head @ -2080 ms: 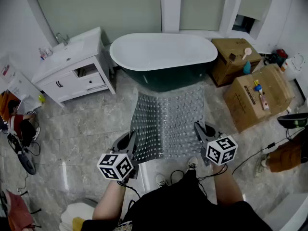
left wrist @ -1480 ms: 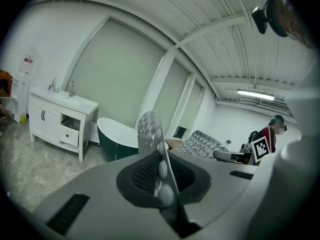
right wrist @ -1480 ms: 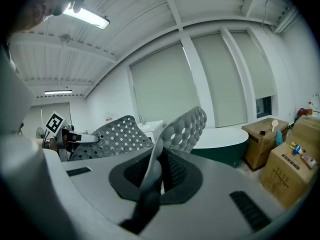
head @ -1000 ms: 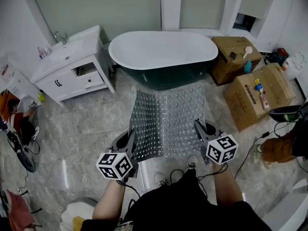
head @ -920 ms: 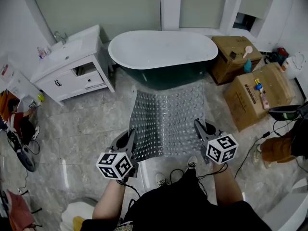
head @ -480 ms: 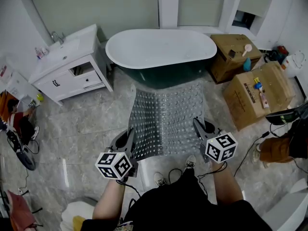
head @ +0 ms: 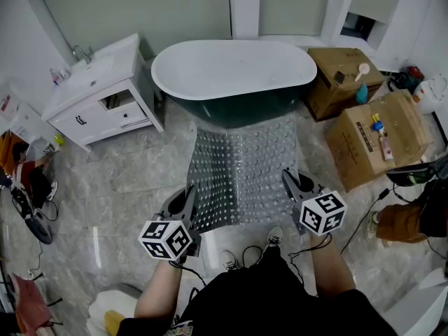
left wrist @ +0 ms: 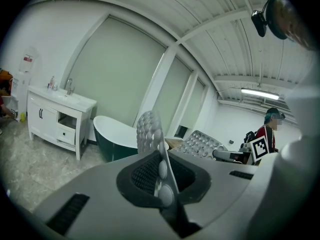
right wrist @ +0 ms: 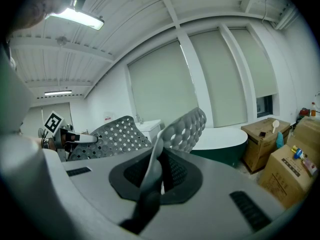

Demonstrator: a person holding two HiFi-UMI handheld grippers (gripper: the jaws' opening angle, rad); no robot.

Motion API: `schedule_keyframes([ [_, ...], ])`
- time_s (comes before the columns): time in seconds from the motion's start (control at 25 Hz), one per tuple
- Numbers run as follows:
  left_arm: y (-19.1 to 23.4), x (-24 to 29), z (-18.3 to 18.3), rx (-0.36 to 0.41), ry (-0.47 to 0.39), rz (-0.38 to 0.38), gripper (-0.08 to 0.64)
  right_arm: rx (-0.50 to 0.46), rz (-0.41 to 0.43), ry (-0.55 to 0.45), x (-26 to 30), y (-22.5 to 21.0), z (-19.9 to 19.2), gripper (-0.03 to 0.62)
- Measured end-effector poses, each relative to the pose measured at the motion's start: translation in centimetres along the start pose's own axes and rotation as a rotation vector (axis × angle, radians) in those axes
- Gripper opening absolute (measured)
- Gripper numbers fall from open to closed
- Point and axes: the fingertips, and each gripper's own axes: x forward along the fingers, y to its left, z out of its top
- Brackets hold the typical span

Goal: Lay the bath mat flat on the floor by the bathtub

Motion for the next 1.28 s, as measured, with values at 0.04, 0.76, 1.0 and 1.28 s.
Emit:
schedule_keyframes([
  [0.04,-0.2,0.3,0.0,0.0,-0.001,0.003,0.031,0.0,0.003,0.001,0.0,-0.4,0.1,0.028],
  [0.76,-6.0,7.7,0.6,-0.001,-0.03,0.084,0.031,0.009,0.094,0.01,1.3,-10.5,2.0,0.028],
  [1.0,-8.6,10.4,1.0,-0.005,-0.043,0.117,0.031,0.016,0.125,0.005,1.3,-14.3,3.3,0.028],
  [1.28,-11.8,13.0,0.8,-0.009,-0.049,0.131,0.031,0.003,0.151,0.003,0.2,-17.9,4.1,0.029],
])
